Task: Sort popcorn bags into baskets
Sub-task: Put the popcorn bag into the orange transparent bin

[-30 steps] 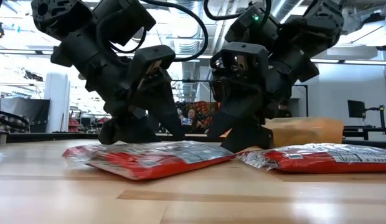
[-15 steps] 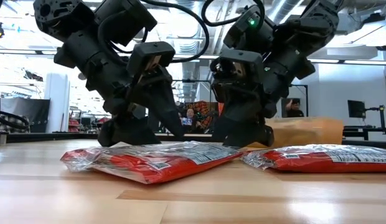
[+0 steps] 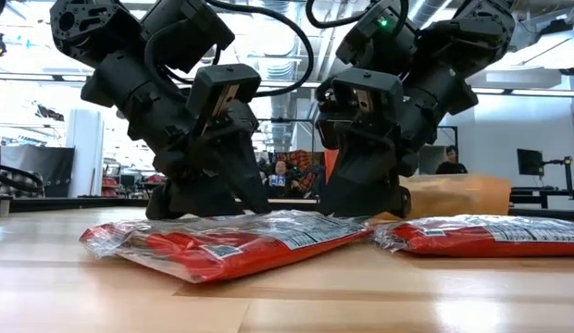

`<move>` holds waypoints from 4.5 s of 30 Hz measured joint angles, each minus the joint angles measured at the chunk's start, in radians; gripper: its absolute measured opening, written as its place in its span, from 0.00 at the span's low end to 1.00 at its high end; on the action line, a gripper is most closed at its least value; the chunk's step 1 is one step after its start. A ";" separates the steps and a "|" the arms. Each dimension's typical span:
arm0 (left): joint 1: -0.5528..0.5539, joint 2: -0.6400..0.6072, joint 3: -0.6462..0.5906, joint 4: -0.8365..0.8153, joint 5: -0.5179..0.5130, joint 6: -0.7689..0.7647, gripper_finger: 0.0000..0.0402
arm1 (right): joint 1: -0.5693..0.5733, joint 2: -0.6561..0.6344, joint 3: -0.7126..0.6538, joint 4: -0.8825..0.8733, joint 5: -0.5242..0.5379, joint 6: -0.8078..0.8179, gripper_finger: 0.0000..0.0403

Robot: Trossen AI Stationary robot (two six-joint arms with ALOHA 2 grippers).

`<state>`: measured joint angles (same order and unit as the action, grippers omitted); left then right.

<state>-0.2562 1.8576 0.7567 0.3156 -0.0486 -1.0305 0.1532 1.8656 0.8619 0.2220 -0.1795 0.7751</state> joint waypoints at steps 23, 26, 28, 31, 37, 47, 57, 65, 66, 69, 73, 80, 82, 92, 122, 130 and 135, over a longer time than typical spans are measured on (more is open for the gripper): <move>0.057 -0.171 0.051 -0.045 -0.104 0.076 0.00 | -0.072 -0.372 0.010 -0.045 0.003 -0.076 0.30; 0.064 -0.244 0.051 -0.050 -0.177 0.132 0.00 | -0.060 -0.479 0.010 -0.077 0.050 -0.120 0.30; 0.067 -0.303 0.053 -0.037 -0.239 0.164 0.00 | -0.039 -0.540 0.011 -0.112 0.114 -0.153 0.30; 0.072 -0.400 0.053 -0.039 -0.340 0.228 0.00 | 0.000 -0.621 0.010 -0.176 0.241 -0.210 0.29; 0.083 -0.545 0.055 -0.100 -0.435 0.312 0.00 | 0.062 -0.721 0.010 -0.282 0.427 -0.288 0.30; 0.063 -0.520 0.055 -0.493 -0.380 0.125 0.18 | 0.126 -0.584 0.010 -0.521 0.416 -0.116 0.40; 0.064 -0.217 0.055 -0.353 -0.129 -0.063 0.65 | 0.131 -0.333 0.010 -0.522 0.417 0.018 0.42; 0.084 -0.034 0.059 -0.100 -0.047 -0.103 0.78 | 0.103 -0.205 0.010 -0.437 0.418 0.008 0.39; 0.088 -0.026 0.059 -0.072 -0.030 -0.105 0.77 | 0.098 -0.182 0.009 -0.411 0.418 0.006 0.38; 0.096 0.018 0.058 0.021 -0.008 -0.127 0.71 | 0.090 -0.100 0.010 -0.356 0.408 -0.002 0.37; 0.100 0.045 0.060 0.041 -0.008 -0.155 0.55 | 0.070 -0.033 0.015 -0.254 0.359 -0.008 0.36; 0.104 0.034 0.064 0.047 0.027 -0.129 0.18 | 0.053 -0.070 0.024 -0.257 0.328 -0.023 0.33; 0.107 0.020 0.062 0.044 0.039 -0.130 0.07 | 0.041 -0.110 0.023 -0.282 0.318 -0.038 0.32; 0.126 -0.148 0.058 0.163 -0.053 0.042 0.02 | 0.023 -0.513 0.024 -0.427 0.317 -0.068 0.31; 0.124 -0.546 0.060 0.270 -0.401 0.689 0.03 | -0.135 -0.690 0.023 -0.020 0.401 -0.338 0.63; 0.124 -0.546 0.060 0.249 -0.403 0.689 0.03 | -0.163 -0.646 0.024 0.036 0.360 -0.339 0.62; 0.129 -0.546 0.060 0.233 -0.402 0.675 0.03 | -0.169 -0.647 0.024 0.064 0.359 -0.369 0.46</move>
<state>-0.1272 1.3113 0.8169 0.5490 -0.4507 -0.3557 -0.0158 1.2186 0.8860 0.2856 0.1798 0.4059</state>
